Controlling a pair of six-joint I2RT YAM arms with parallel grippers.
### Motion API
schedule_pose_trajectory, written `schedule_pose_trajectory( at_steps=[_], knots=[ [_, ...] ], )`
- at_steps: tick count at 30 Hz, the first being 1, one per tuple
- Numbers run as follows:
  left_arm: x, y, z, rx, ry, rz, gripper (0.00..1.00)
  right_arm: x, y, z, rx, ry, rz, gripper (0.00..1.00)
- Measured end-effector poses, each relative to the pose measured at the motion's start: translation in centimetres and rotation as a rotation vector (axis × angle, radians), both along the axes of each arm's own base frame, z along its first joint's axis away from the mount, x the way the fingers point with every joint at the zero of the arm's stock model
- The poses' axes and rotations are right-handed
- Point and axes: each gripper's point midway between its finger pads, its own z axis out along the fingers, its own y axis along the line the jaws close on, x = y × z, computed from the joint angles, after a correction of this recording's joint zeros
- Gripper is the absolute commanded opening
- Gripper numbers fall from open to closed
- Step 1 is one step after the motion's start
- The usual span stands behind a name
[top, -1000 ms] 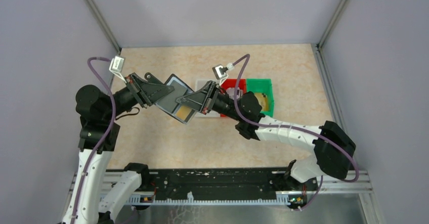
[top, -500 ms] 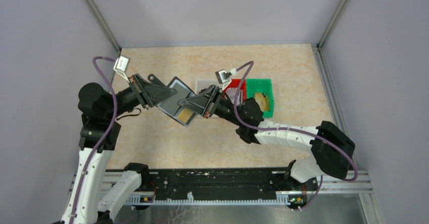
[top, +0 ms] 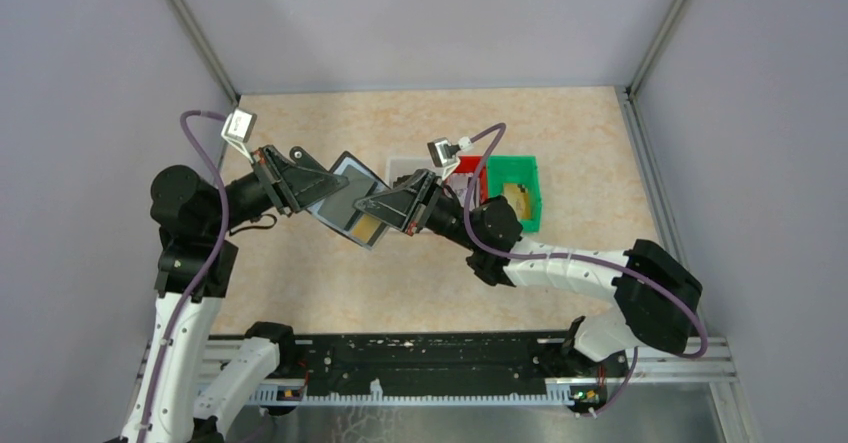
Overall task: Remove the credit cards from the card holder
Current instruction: Remove the credit card from the card holder.
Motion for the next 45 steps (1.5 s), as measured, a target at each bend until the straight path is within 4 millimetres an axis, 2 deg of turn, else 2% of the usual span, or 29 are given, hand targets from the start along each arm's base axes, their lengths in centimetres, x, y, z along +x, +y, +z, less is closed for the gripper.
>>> schedule_pose_trajectory(
  at_steps=[10,16,22,25,28,30,33,45],
  knots=[
    [0.1,-0.3,-0.1,-0.003,0.018,-0.032,0.0,-0.2,-0.8,-0.4,0.0,0.009,-0.018,0.0],
    [0.1,0.0,1.3,-0.017,-0.028,-0.003,0.0,-0.2,-1.3,-0.4,0.002,0.001,-0.03,0.0],
    [0.1,0.1,1.8,-0.021,-0.047,0.005,0.0,-0.2,-1.4,-0.2,0.005,-0.003,-0.034,0.0],
    [0.1,0.1,1.8,-0.02,-0.048,0.007,0.0,-0.2,-1.4,-0.2,0.005,-0.004,-0.036,0.17],
    [0.2,0.2,1.8,-0.018,-0.054,0.015,0.0,-0.2,-1.3,-0.2,0.006,-0.003,-0.035,0.2],
    [0.2,0.2,1.8,-0.016,-0.056,0.022,0.0,-0.2,-1.1,-0.1,0.008,-0.003,-0.032,0.15],
    [0.3,0.3,1.7,-0.015,-0.054,0.031,0.0,-0.1,-0.7,0.0,0.016,-0.003,-0.026,0.0],
    [0.5,0.3,1.6,-0.011,-0.058,0.036,0.0,-0.2,-1.1,-0.2,0.009,-0.002,-0.035,0.0]
  ],
)
